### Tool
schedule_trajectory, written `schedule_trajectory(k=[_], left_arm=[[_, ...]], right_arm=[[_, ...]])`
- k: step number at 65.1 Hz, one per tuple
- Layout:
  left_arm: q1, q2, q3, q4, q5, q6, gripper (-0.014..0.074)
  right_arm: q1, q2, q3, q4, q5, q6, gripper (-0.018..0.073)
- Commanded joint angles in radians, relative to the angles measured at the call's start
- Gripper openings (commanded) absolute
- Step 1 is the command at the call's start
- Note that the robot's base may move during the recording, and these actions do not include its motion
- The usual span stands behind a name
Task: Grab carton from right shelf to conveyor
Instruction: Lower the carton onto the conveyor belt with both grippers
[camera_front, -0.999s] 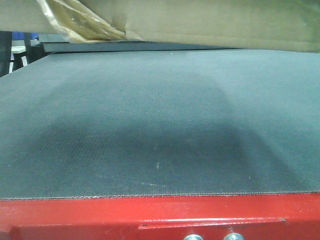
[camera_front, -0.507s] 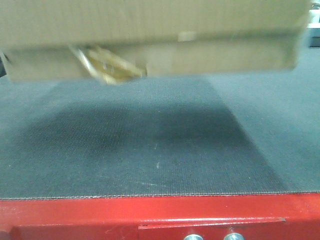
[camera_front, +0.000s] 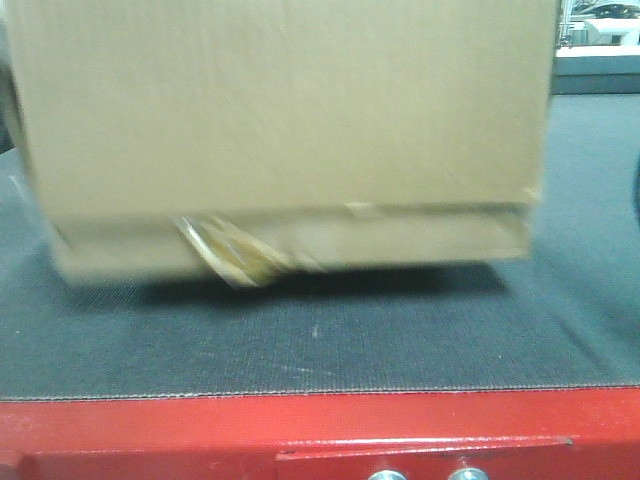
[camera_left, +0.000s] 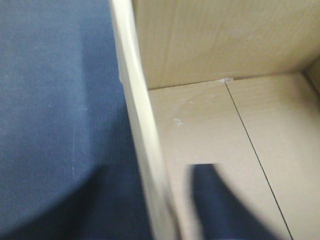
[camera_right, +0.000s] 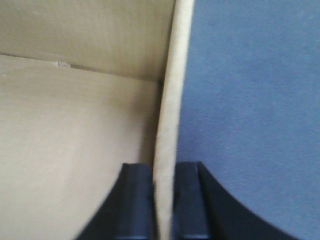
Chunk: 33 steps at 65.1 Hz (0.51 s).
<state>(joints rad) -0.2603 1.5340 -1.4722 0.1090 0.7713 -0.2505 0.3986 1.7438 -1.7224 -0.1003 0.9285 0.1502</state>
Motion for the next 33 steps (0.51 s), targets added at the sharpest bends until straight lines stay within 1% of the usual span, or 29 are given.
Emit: schedule_trajectory(k=[1,4,5,6,7,18,23,28,30,32,33], left_arm=[[0.005,-0.012,-0.008,0.006,-0.021,0.000,0.0519],[0.005,-0.014,-0.008,0.006,-0.020,0.000,0.0634],[0.005,-0.014,-0.008,0.006,-0.020,-0.002,0.0624],[0.005,-0.014,-0.010,0.006,-0.017,-0.002,0.0611],[0.005,-0.016,-0.010,0.006,-0.014,-0.002,0.0600],[0.005,-0.055,-0.028,0.006,0.023,-0.002,0.0484],[0.005,-0.093,-0.034,0.021,0.034,-0.002,0.0415],[0.005,-0.134,-0.034,0.042,0.041,-0.002,0.0318],[0.006,-0.156,-0.034,0.056,0.047,-0.002,0.0277],[0.009,-0.169,-0.034,0.062,0.053,-0.002,0.0233],[0.010,-0.177,-0.034,0.067,0.055,-0.002,0.0210]], right_arm=[[-0.011,-0.013,-0.012,-0.030,-0.026,-0.009,0.0347],[-0.011,-0.013,-0.012,-0.030,-0.026,-0.009,0.0489],[-0.011,-0.015,-0.012,-0.030,-0.024,-0.009,0.0554],[-0.011,-0.015,-0.012,-0.030,-0.021,-0.009,0.0575],[-0.011,-0.015,-0.012,-0.030,-0.018,-0.009,0.0577],[-0.011,-0.053,-0.012,-0.030,-0.003,-0.009,0.0544],[-0.019,-0.086,-0.012,-0.030,-0.003,-0.009,0.0503],[-0.022,-0.131,-0.012,-0.030,-0.003,-0.009,0.0405],[-0.031,-0.150,-0.012,-0.030,-0.003,-0.009,0.0353],[-0.038,-0.172,-0.012,-0.030,-0.003,-0.009,0.0279],[-0.043,-0.177,-0.012,-0.030,-0.003,-0.009,0.0263]])
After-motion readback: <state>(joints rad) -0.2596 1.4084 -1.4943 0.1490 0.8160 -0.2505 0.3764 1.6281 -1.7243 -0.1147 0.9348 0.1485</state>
